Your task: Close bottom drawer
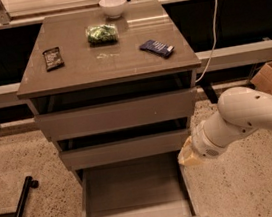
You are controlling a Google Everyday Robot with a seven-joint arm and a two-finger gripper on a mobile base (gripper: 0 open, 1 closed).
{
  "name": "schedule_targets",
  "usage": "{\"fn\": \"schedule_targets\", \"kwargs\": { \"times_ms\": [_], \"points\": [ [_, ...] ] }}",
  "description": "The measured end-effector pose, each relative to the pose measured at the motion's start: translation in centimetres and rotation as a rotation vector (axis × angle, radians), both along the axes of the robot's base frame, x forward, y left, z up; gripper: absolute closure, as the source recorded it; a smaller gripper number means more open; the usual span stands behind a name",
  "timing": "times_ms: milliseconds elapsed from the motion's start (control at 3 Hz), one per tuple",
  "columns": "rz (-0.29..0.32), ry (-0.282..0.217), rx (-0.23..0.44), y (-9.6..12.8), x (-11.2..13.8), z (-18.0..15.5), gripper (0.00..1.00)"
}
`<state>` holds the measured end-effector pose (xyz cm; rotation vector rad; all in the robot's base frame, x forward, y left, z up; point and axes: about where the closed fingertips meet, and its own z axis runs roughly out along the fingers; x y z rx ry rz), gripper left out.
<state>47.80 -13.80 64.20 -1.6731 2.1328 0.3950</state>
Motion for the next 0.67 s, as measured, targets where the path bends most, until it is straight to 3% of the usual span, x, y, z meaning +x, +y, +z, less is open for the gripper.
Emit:
{"fn": "schedule_targets", "kwargs": {
  "times_ms": [333,667],
  "points": [
    [0.0,0.0,0.0,0.0,0.0,0.0,1.0],
    [-0.015,0.027,0.003,0.2,-0.7,-2.4,1.0]
  ]
}}
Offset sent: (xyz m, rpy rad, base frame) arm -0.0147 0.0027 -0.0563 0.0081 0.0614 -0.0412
